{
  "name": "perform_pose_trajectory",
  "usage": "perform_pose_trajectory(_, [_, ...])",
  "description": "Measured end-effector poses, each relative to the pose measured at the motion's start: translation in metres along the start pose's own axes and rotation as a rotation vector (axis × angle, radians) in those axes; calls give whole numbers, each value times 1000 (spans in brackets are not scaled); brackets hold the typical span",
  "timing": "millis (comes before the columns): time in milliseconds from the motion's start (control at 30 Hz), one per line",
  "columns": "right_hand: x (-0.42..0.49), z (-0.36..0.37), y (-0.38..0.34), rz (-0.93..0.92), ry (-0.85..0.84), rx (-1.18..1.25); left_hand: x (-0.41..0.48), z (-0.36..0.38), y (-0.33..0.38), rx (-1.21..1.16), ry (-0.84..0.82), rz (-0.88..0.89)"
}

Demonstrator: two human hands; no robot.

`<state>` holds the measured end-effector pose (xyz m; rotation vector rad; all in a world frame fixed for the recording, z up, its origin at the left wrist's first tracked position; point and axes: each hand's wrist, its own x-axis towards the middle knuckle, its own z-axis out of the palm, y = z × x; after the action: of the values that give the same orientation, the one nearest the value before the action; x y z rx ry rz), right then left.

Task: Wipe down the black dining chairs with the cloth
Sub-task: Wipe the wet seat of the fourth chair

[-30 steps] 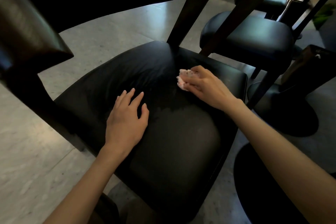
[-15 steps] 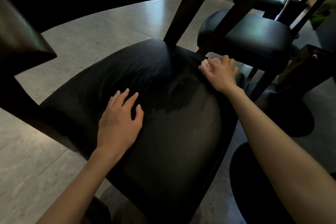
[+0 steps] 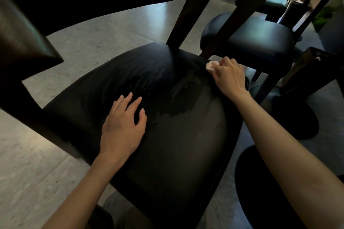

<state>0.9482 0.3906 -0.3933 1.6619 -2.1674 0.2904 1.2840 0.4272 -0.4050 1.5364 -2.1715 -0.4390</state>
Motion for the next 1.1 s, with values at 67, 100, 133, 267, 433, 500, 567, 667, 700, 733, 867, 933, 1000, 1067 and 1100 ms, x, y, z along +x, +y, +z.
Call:
perform_pose_trajectory(67, [1, -1, 7, -23, -11, 78, 0, 0, 0, -5, 7, 9])
perform_pose_trajectory(100, [1, -1, 10, -18, -21, 105, -1, 0, 0, -7, 8, 14])
perform_pose_trajectory(133, [2, 1, 12, 5, -36, 122, 0, 0, 0, -8, 10, 17])
perform_pose_trajectory(267, [11, 1, 0, 188, -95, 224, 0, 0, 0, -10, 11, 15])
perform_pose_trajectory(433, [-18, -15, -64, -50, -159, 268, 0, 0, 2, -13, 17, -3])
perform_pose_trajectory(500, [-43, -27, -96, -233, -170, 287, 0, 0, 2, -16, 18, -5])
perform_pose_trajectory(567, [-64, -40, -113, -412, -191, 362, 0, 0, 2, -8, 20, -3])
perform_pose_trajectory(667, [-62, -52, -98, -447, -56, 416, 0, 0, 1, -4, 25, 4])
perform_pose_trajectory(700, [-51, -53, -86, -394, 50, 384, 0, 1, 1, -5, 26, 7])
perform_pose_trajectory(733, [-36, -51, -71, -334, 128, 326, 0, 1, 1, -5, 31, 9])
perform_pose_trajectory(867, [13, -17, -11, -49, -133, 118, 0, 1, 0, -4, 38, 6])
perform_pose_trajectory(933, [18, 6, -2, 100, -287, 213, 1, 2, -1, -6, 36, 4])
perform_pose_trajectory(1000, [17, 18, -5, 119, -264, 258, 1, 2, -1, -5, 40, 3])
perform_pose_trajectory(1067, [15, 17, -14, 64, -230, 306, 1, 3, -1, -12, 46, -2])
perform_pose_trajectory(1100, [12, 14, -20, 22, -218, 339, 1, 3, -1, -14, 48, -3])
